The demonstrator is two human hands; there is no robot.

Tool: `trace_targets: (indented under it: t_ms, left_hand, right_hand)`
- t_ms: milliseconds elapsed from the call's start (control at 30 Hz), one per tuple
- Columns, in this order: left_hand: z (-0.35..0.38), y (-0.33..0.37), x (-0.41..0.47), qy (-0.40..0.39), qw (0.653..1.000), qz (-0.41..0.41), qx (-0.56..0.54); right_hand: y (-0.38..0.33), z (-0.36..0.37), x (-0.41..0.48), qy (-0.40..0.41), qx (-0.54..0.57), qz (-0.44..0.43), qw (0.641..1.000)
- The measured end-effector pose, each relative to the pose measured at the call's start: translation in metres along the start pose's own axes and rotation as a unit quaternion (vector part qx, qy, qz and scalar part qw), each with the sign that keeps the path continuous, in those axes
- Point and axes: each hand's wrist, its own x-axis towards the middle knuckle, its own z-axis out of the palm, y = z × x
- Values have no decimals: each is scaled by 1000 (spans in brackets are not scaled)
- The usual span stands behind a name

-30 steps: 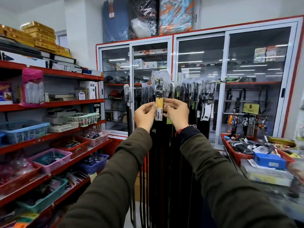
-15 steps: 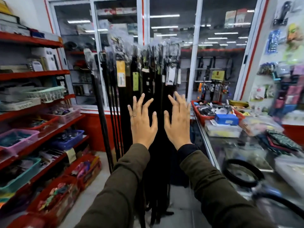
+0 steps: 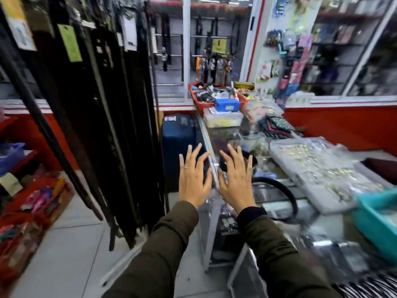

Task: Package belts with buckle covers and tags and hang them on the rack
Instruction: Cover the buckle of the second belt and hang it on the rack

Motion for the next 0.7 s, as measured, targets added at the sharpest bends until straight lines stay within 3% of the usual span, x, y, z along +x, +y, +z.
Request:
trace_targets:
  t_ms: [67, 167, 267, 367, 433, 567, 700]
  left_hand:
    - [22, 11, -14, -50, 999, 7, -6]
    - [52, 25, -33, -188, 981, 29, -34]
    - [77, 39, -45, -349, 934, 68, -38]
    - [95, 54, -51, -431, 895, 113, 27]
    - [103, 63, -54, -451, 882, 122, 58]
    - [114, 68, -60, -398, 901, 136, 102]
    - [110, 65, -62, -358, 915, 145, 117]
  right_hand:
    - [32, -5, -24, -48, -2, 21, 999]
    - [76, -18, -59, -134, 19, 67, 989]
    - [104, -34, -85, -232, 11, 127, 964]
    - [122, -39, -97, -306, -59, 161, 937]
    - [125, -43, -102, -328, -82, 164, 927]
    - [130, -49, -108, -288, -21, 187, 939]
    - [142, -43, -108, -299, 2, 205, 932]
